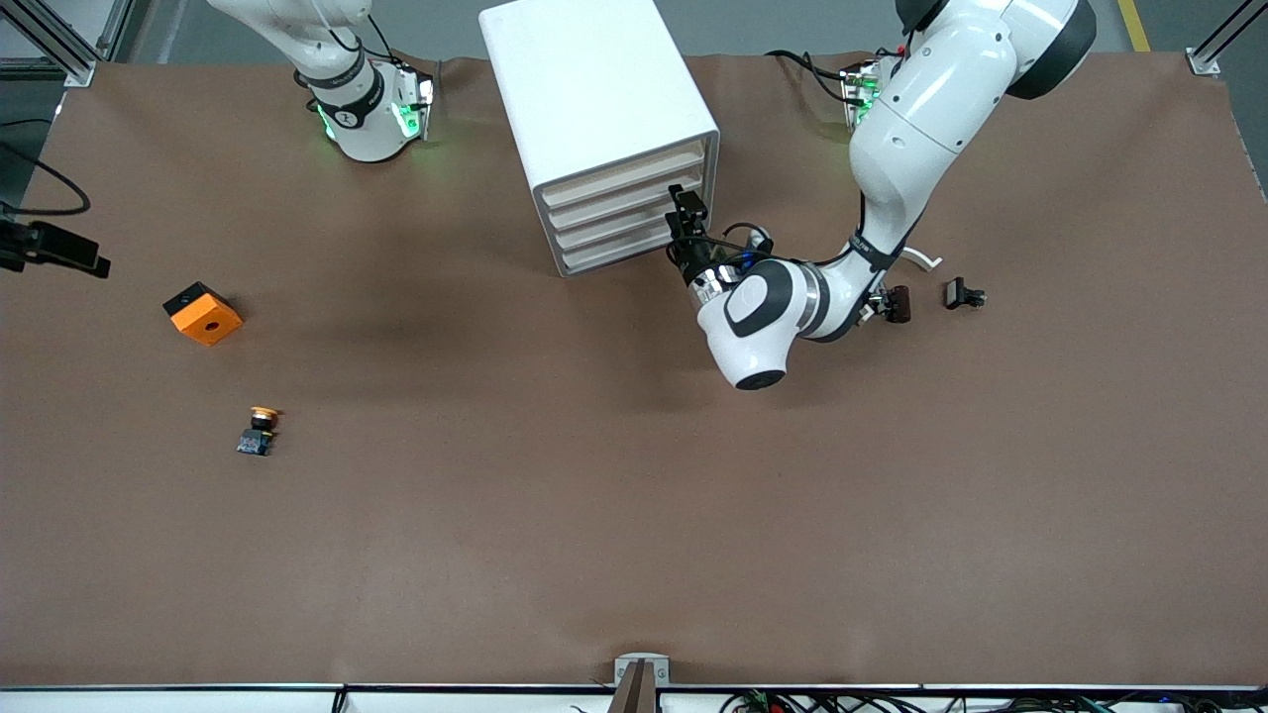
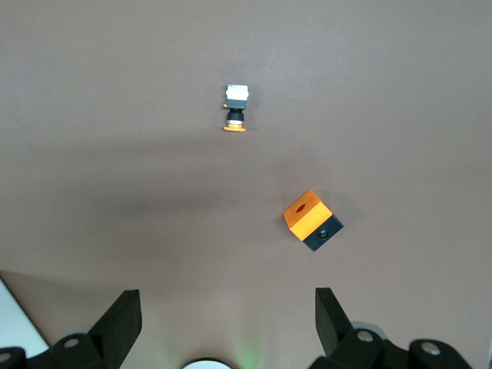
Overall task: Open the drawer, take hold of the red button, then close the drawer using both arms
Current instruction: 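Grasp the drawer handle with the left gripper, then pull the drawer out of the cabinet with the left gripper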
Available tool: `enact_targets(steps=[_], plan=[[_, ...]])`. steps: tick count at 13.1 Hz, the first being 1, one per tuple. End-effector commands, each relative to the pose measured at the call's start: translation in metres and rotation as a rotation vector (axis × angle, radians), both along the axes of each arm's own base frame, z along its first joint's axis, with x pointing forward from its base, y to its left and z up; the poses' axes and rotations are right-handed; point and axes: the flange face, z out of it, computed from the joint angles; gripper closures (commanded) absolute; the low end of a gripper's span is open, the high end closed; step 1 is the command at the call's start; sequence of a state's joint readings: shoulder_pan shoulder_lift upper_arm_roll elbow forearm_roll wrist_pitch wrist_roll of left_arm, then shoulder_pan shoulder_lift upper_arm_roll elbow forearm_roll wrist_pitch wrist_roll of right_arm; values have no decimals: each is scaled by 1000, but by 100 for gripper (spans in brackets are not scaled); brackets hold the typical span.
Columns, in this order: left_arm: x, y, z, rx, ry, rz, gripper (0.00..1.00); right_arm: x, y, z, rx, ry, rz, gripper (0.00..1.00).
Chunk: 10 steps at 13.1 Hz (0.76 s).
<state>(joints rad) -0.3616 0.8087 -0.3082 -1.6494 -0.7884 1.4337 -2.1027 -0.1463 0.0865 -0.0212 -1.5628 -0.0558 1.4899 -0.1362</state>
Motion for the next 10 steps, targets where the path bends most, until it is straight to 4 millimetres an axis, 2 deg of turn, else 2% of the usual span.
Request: enact_targets(steps=[1, 3, 4, 7, 10], plan=[[-15, -8, 0, 14, 35, -9, 70, 10, -3, -2, -17, 11, 52, 0], [-18, -11, 0, 15, 36, -16, 82, 10, -3, -2, -9, 10, 50, 0], [-18, -11, -1, 18, 38, -16, 84, 10, -6, -3, -7, 11, 47, 0], [-15, -10, 2, 14, 43, 0, 90, 14, -11, -10, -16, 19, 39, 0], [3, 2, 6, 7, 31, 38, 90, 16, -5, -8, -16, 13, 38, 0]])
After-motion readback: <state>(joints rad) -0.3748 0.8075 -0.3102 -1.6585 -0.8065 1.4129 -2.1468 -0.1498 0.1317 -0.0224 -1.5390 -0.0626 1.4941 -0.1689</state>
